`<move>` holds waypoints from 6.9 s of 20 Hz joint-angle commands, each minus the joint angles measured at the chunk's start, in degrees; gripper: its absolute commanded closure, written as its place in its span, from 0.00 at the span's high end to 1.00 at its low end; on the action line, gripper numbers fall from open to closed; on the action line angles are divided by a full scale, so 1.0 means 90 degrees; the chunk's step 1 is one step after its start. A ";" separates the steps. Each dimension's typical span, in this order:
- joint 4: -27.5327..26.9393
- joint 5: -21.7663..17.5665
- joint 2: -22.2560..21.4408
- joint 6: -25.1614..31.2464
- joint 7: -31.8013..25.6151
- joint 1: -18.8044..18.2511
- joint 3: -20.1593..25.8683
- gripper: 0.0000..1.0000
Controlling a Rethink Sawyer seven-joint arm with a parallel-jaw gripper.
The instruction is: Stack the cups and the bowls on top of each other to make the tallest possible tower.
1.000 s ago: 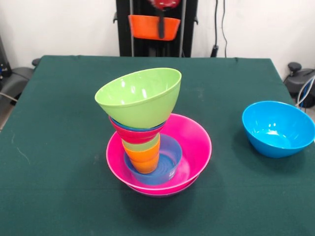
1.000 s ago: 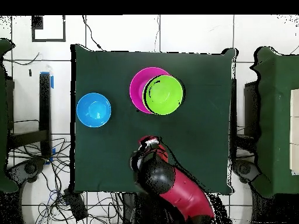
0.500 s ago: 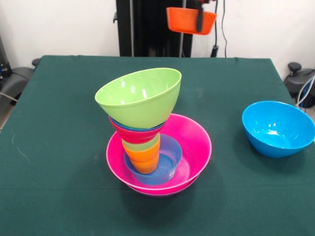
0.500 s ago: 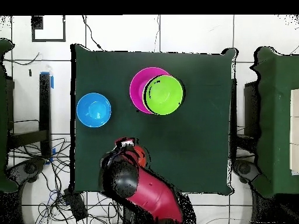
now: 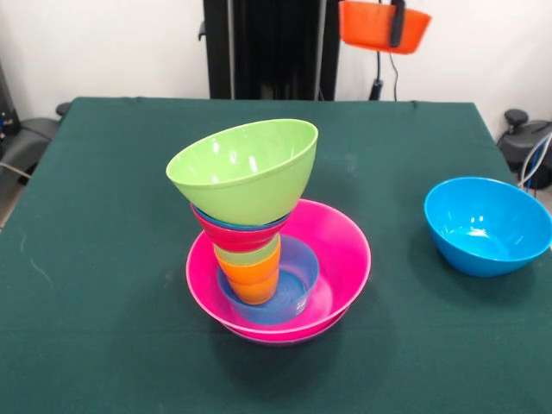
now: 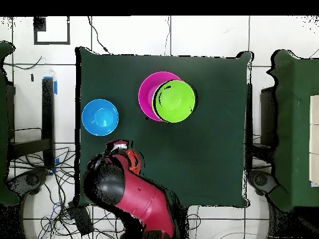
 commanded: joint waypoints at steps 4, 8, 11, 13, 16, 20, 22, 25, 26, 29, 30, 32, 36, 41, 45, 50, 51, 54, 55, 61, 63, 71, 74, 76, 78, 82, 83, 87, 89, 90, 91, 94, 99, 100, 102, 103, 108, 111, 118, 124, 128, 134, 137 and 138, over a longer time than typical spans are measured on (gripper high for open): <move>-0.1720 0.0490 0.1182 0.1128 0.2496 0.0400 -0.0457 0.00; -0.2107 0.0478 0.1422 0.1090 0.2539 0.0381 -0.0432 0.00; -0.2658 0.0330 0.1715 0.1332 0.2613 0.0462 -0.0583 0.00; -0.2970 0.0247 0.1884 0.1454 0.2574 0.0462 -0.0638 0.00; -0.3767 0.0094 0.2262 0.1775 0.2184 0.0196 -0.0557 0.00; -0.4702 0.0119 0.2826 0.1983 0.2129 0.0017 -0.0520 0.00; -0.5028 0.0180 0.3052 0.2044 0.2240 0.0002 -0.0513 0.00; -0.5410 0.0307 0.3335 0.2067 0.2424 0.0017 -0.0456 0.00; -0.5537 0.0349 0.3430 0.2075 0.2485 0.0022 -0.0437 0.00; -0.5481 0.0475 0.3461 0.1912 0.2496 0.0068 -0.0287 0.00; -0.5434 0.0520 0.3445 0.1879 0.2514 0.0107 -0.0228 0.00; -0.5296 0.0589 0.3377 0.1849 0.2497 0.0170 -0.0184 0.00; -0.5070 0.0721 0.3304 0.1771 0.2476 0.0301 -0.0149 0.00; -0.4951 0.0874 0.3267 0.1673 0.2476 0.0430 -0.0078 0.00; -0.4784 0.0988 0.3223 0.1666 0.2472 0.0521 -0.0089 0.00; -0.4735 0.1027 0.3274 0.1739 0.2568 0.0709 -0.0216 0.00; -0.4724 0.1045 0.3287 0.1751 0.2604 0.0756 -0.0246 0.00; -0.4743 0.1083 0.3356 0.1781 0.2721 0.0882 -0.0348 0.00; -0.4757 0.1097 0.3385 0.1773 0.2719 0.0886 -0.0360 0.00; -0.4601 0.1068 0.3417 0.1639 0.2293 0.0690 -0.0261 0.00; -0.4512 0.1032 0.3410 0.1554 0.2089 0.0578 -0.0198 0.00; -0.4010 0.0832 0.3336 0.1129 0.1419 0.0185 0.0043 0.00; -0.3843 0.0753 0.3285 0.1032 0.1246 0.0063 0.0137 0.00; -0.3784 0.0728 0.3282 0.0982 0.1232 0.0029 0.0182 0.00; -0.3681 0.0741 0.3248 0.0913 0.1219 0.0006 0.0278 0.00; -0.3588 0.0761 0.3213 0.0901 0.1359 0.0044 0.0315 0.00; -0.3576 0.0766 0.3202 0.0914 0.1399 0.0075 0.0311 0.00; -0.3510 0.0809 0.3174 0.0906 0.1564 0.0195 0.0300 0.00; -0.3504 0.0837 0.3169 0.0926 0.1689 0.0289 0.0251 0.00; -0.3496 0.0853 0.3160 0.0939 0.1736 0.0328 0.0238 0.00; -0.3487 0.0869 0.3151 0.0951 0.1782 0.0368 0.0226 0.00; -0.3473 0.0916 0.3107 0.1040 0.1899 0.0482 0.0183 0.00; -0.3478 0.1011 0.3095 0.1070 0.2042 0.0615 0.0163 0.00; -0.3479 0.1033 0.3100 0.1058 0.2058 0.0629 0.0164 0.00; -0.3508 0.1077 0.3123 0.1040 0.2116 0.0682 0.0161 0.00; -0.3503 0.1090 0.3127 0.1022 0.2117 0.0680 0.0172 0.00; -0.3580 0.1201 0.3211 0.0946 0.2222 0.0769 0.0204 0.00; -0.3613 0.1205 0.3265 0.0884 0.2174 0.0777 0.0230 0.00; -0.3384 0.1138 0.3211 0.0597 0.1859 0.0581 0.0439 0.00; -0.3204 0.1178 0.3158 0.0398 0.1917 0.0556 0.0578 0.00; -0.3123 0.1192 0.3110 0.0389 0.2014 0.0569 0.0585 0.00; -0.2971 0.1261 0.2979 0.0413 0.2180 0.0673 0.0551 0.00; -0.2903 0.1304 0.2902 0.0484 0.2276 0.0756 0.0496 0.00; -0.2857 0.1321 0.2869 0.0468 0.2285 0.0766 0.0508 0.00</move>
